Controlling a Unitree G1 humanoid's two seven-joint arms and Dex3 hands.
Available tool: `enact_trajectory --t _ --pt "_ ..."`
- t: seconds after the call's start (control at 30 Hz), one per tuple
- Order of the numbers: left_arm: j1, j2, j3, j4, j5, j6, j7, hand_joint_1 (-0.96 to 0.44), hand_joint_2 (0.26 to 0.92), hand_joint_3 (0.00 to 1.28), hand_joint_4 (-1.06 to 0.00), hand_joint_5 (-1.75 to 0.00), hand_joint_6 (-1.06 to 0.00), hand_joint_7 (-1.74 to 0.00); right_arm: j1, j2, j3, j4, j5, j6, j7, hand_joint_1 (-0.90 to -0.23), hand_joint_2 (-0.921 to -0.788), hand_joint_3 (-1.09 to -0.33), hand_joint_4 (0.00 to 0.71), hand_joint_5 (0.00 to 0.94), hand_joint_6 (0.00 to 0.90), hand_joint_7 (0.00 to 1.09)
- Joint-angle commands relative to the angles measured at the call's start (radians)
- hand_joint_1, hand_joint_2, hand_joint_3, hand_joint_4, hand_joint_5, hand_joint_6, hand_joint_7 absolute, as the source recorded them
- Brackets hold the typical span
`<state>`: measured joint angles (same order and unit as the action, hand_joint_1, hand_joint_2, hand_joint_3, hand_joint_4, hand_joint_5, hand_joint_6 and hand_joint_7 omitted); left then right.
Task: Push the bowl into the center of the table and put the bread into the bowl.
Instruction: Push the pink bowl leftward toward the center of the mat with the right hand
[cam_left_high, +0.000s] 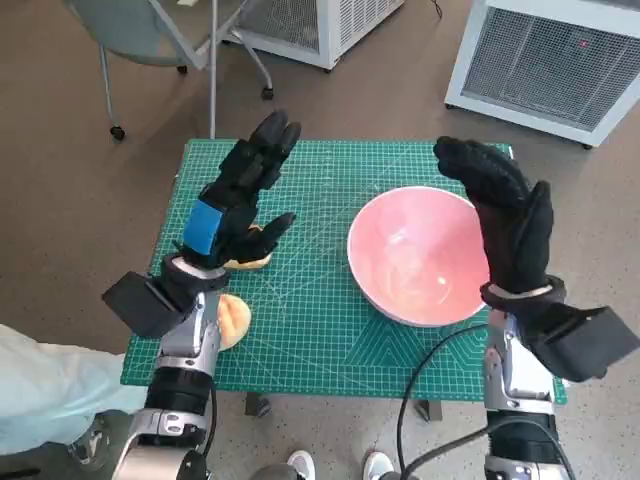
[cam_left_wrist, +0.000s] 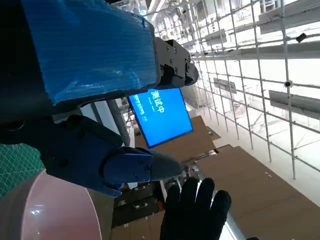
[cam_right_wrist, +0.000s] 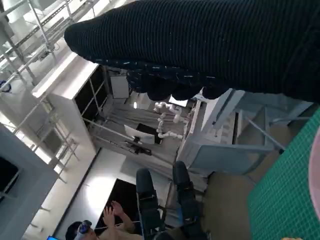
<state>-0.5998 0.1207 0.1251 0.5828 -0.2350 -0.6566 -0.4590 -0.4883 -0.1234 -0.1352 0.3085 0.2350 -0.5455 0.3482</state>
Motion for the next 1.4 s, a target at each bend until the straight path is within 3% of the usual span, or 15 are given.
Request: enact_trajectory --t 0.03,0.17,0.4,0.73,1.03,1.2,1.4 --pt "0.009 0.006 0.001 -0.009 0.002 0.007 0.004 -0.51 0.921 0.35 -0.25 0.00 -0.26 -0.12 0.020 -0.044 -0.046 0.061 0.001 -0.029 -0.005 -0.690 -0.921 -0.737 0.183 0.001 -0.001 0.52" --pt "0.010 0.006 0.002 -0.007 0.002 0.007 0.006 -0.51 0.921 0.35 -0.24 0.00 -0.26 -0.11 -0.002 -0.079 -0.088 0.182 -0.027 -0.103 -0.032 -0.687 -0.921 -0.748 0.186 0.003 -0.001 0.51" --pt "0.014 0.007 0.003 -0.005 0.004 0.003 0.011 -0.52 0.921 0.35 -0.25 0.00 -0.27 -0.11 -0.046 -0.125 -0.152 0.445 -0.082 -0.247 -0.133 -0.676 -0.921 -0.776 0.196 0.007 -0.001 0.52" --pt "0.020 0.014 0.008 -0.006 0.007 0.003 0.017 -0.53 0.921 0.35 -0.25 0.00 -0.27 -0.11 -0.083 -0.121 -0.190 0.759 -0.130 -0.361 -0.312 -0.598 -0.921 -0.841 0.238 0.023 0.035 0.54" --pt "0.022 0.023 0.009 -0.007 0.015 0.003 0.028 -0.53 0.921 0.36 -0.25 0.00 -0.27 -0.11 -0.112 -0.074 -0.206 0.875 -0.097 -0.331 -0.349 -0.569 -0.921 -0.871 0.285 0.039 0.107 0.56" --pt "0.023 0.032 0.008 -0.009 0.025 -0.001 0.040 -0.53 0.921 0.36 -0.25 0.00 -0.27 -0.11 -0.134 -0.041 -0.226 0.911 -0.061 -0.276 -0.317 -0.570 -0.921 -0.869 0.297 0.037 0.139 0.56" --pt "0.022 0.041 0.011 -0.007 0.032 -0.006 0.047 -0.54 0.921 0.36 -0.25 0.00 -0.27 -0.10 -0.158 -0.011 -0.237 0.937 -0.040 -0.206 -0.291 -0.563 -0.921 -0.864 0.298 0.028 0.152 0.55"
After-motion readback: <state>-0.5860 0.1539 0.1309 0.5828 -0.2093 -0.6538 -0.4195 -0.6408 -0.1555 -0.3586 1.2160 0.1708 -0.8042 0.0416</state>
